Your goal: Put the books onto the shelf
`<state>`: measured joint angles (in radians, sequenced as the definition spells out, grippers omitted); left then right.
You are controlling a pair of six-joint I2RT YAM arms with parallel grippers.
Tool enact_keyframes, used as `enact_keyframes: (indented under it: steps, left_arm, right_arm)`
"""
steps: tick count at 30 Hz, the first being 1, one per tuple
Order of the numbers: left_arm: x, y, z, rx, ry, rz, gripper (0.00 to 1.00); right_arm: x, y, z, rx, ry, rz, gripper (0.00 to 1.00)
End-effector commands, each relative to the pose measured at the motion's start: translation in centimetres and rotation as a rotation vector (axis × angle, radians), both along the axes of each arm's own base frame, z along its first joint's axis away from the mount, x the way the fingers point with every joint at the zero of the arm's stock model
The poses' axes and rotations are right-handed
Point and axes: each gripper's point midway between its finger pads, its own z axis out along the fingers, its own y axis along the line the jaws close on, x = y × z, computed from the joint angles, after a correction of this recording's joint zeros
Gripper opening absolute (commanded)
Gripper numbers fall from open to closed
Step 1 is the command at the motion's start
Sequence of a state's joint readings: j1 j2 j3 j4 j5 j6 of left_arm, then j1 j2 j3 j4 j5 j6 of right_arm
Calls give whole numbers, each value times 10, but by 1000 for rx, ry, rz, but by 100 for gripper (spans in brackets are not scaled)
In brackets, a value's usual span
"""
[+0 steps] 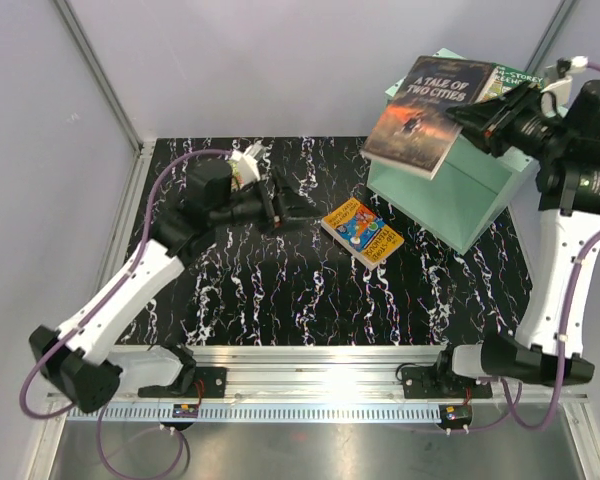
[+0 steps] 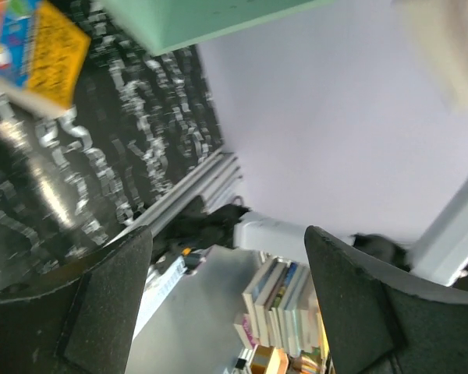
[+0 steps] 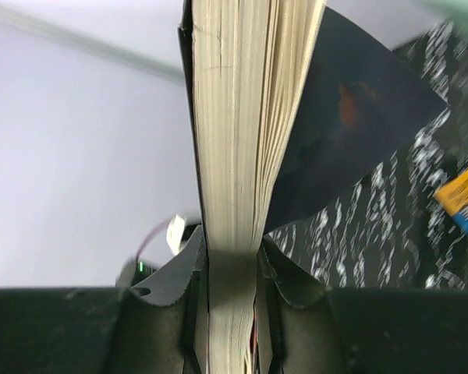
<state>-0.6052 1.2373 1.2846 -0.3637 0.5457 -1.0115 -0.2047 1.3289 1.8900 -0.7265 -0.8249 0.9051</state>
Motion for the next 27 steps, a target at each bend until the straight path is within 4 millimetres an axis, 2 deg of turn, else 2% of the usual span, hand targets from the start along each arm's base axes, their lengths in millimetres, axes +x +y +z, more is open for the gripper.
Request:
enact_keyframes:
  steps: [1, 2, 3, 4, 5, 6, 7, 8, 9, 10, 11, 12, 16, 17, 21, 27]
  left_arm:
    - [-15, 31, -3, 19, -68, 46, 82]
    - [-16, 36, -8, 27, -61, 62, 82]
    - [-19, 41, -20, 40, -41, 72, 82]
    - [-22, 45, -25, 45, -33, 80, 82]
    - [-28, 50, -22, 35, -44, 93, 82]
    - [-32, 52, -23, 33, -42, 97, 82]
    - [-35, 55, -35, 44, -23, 104, 82]
    - [-39, 60, -31, 31, -34, 118, 81]
    - [-42, 62, -36, 35, -28, 123, 81]
    - [-43, 65, -45, 44, -14, 131, 81]
    - [-45, 66, -48, 44, -8, 139, 81]
    - [-48, 69, -47, 40, -15, 145, 81]
    - [-52, 75, -57, 61, -6, 161, 81]
    - [-52, 76, -57, 67, -11, 165, 81]
    - [-48, 76, -56, 85, -19, 166, 80]
    - [-41, 70, -62, 100, 5, 151, 80]
  right_arm:
    - [10, -26, 55, -55, -190, -61, 0]
    - [30, -44, 54, -28, -171, -95, 0]
    - [37, -52, 58, -14, -180, -105, 0]
    - [38, -59, 73, -14, -227, -107, 0]
    - [58, -83, 67, 26, -188, -142, 0]
    - [64, -94, 70, 42, -191, -154, 0]
    - [65, -101, 84, 38, -242, -150, 0]
    - [81, -117, 77, 89, -201, -164, 0]
    - [80, -134, 85, 87, -223, -199, 0]
    - [84, -144, 84, 95, -212, -212, 0]
    - [97, -161, 72, 111, -178, -228, 0]
    - [95, -175, 75, 100, -186, -258, 0]
    - [111, -216, 44, 138, -106, -294, 0]
    - [119, -221, 34, 163, -78, -288, 0]
    - [126, -224, 14, 178, -26, -257, 0]
    - [127, -222, 0, 215, 19, -208, 0]
